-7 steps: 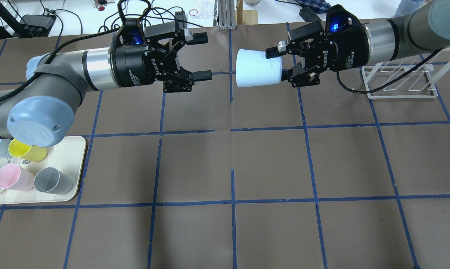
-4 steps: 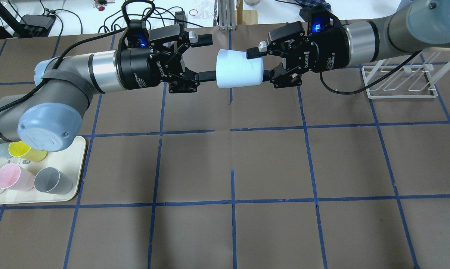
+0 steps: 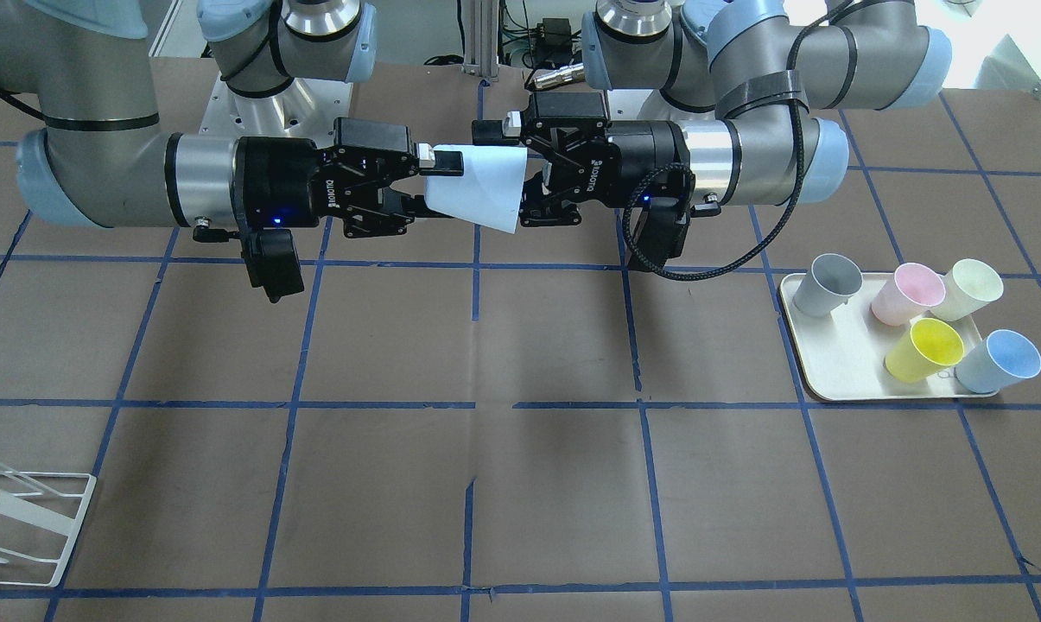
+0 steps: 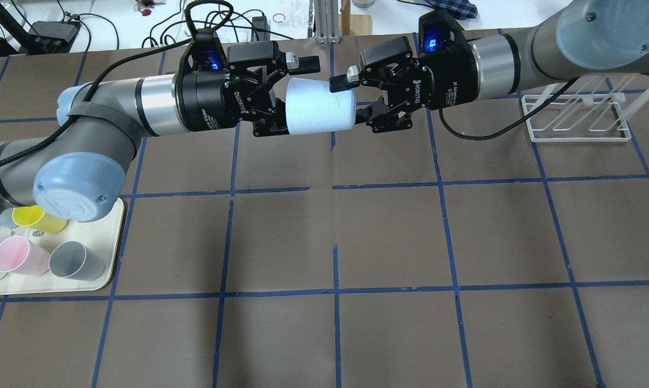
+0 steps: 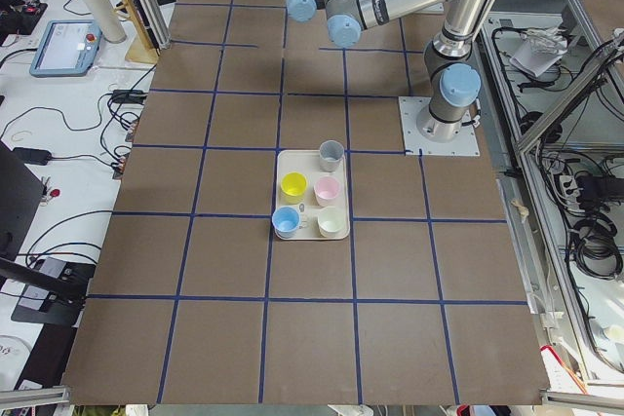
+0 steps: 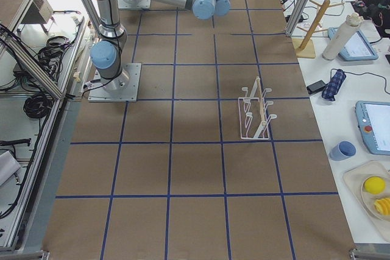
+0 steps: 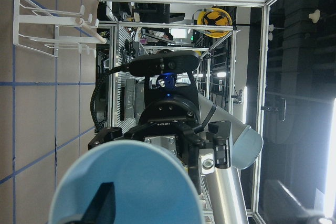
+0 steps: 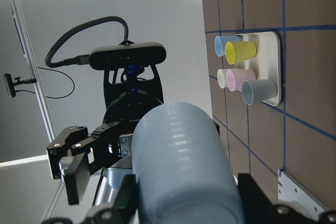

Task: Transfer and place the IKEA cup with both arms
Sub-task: 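Grasp the light blue cup's base with the left gripper beside the right gripper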

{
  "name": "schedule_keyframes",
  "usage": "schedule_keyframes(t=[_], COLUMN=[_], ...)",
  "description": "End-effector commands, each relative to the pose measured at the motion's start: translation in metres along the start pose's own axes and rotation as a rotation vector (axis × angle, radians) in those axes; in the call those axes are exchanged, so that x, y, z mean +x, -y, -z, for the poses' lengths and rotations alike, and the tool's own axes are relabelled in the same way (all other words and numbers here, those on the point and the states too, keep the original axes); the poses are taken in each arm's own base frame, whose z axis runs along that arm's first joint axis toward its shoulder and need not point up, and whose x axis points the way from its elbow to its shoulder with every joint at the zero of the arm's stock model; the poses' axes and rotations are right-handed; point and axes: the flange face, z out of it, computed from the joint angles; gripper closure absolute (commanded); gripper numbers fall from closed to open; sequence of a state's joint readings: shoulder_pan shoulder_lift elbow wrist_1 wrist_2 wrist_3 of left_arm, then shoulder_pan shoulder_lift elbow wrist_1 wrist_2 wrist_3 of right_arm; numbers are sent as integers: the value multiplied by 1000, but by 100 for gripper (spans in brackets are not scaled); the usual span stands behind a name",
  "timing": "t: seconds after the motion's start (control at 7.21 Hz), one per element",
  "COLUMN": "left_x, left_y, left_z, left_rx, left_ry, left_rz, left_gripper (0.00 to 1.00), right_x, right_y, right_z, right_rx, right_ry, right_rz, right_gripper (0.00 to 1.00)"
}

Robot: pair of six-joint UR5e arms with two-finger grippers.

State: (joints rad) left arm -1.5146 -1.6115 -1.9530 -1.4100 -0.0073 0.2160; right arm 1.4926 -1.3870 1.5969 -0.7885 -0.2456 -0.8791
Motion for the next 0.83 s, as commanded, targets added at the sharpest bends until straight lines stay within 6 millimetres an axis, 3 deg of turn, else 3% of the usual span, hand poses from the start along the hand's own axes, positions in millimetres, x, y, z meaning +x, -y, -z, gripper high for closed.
schedule_keyframes(t=[0.0,0.14,0.42,0.69], left_x=[7,10,11,13], left_y=[-7,-7,-5,-3], left_z=[-2,-2,3,9], left_rx=[-5,-4,6,17], left_ry=[3,1,1,9], left_rz=[-6,14,24,61], left_gripper=[64,73,74,85], right_x=[1,0,-4,-21], right_y=[-1,-2,3,16], right_z=[-4,-3,-1,14], right_rx=[-10,-11,-10,3], right_ry=[0,-4,-9,-26], right_rz=[-10,-3,9,20], right_gripper=[16,0,0,0])
